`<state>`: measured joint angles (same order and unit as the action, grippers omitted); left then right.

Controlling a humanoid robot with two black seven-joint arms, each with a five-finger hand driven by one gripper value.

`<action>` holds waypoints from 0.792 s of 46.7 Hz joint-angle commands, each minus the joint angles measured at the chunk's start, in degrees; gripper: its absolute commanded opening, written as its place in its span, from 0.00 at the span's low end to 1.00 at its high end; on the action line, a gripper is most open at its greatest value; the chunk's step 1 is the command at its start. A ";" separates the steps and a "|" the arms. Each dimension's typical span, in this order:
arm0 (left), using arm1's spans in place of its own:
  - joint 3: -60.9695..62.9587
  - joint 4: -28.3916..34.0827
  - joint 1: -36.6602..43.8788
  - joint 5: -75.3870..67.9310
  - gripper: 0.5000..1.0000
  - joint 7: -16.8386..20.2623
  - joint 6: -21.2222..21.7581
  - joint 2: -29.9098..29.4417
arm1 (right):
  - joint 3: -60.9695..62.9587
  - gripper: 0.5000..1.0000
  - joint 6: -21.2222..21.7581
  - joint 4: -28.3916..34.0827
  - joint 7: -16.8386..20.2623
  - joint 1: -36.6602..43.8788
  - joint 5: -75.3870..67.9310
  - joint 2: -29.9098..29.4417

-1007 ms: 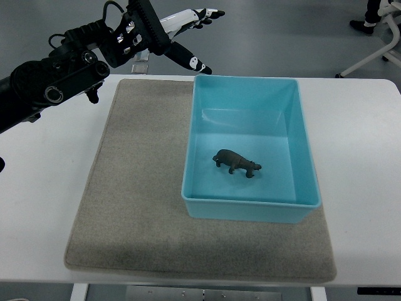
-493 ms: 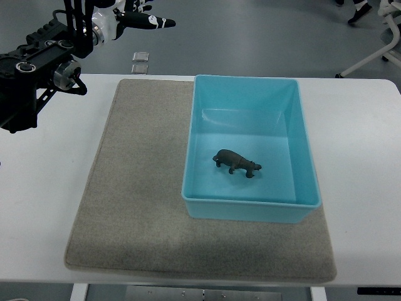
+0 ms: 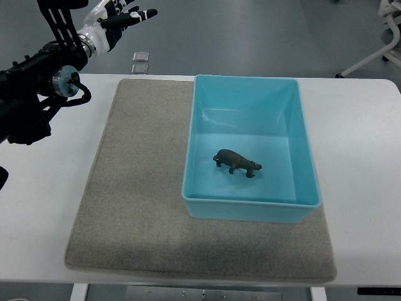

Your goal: Place brown hippo in blue box with left hand

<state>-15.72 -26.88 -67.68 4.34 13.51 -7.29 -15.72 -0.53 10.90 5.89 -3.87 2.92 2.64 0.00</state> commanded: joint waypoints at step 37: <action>-10.65 4.90 8.53 0.14 0.99 2.40 -10.90 3.59 | 0.00 0.87 0.00 0.00 0.00 -0.02 0.00 0.00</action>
<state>-26.36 -21.94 -59.15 4.48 15.90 -18.21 -12.13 -0.53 10.90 5.89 -3.87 2.90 2.64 0.00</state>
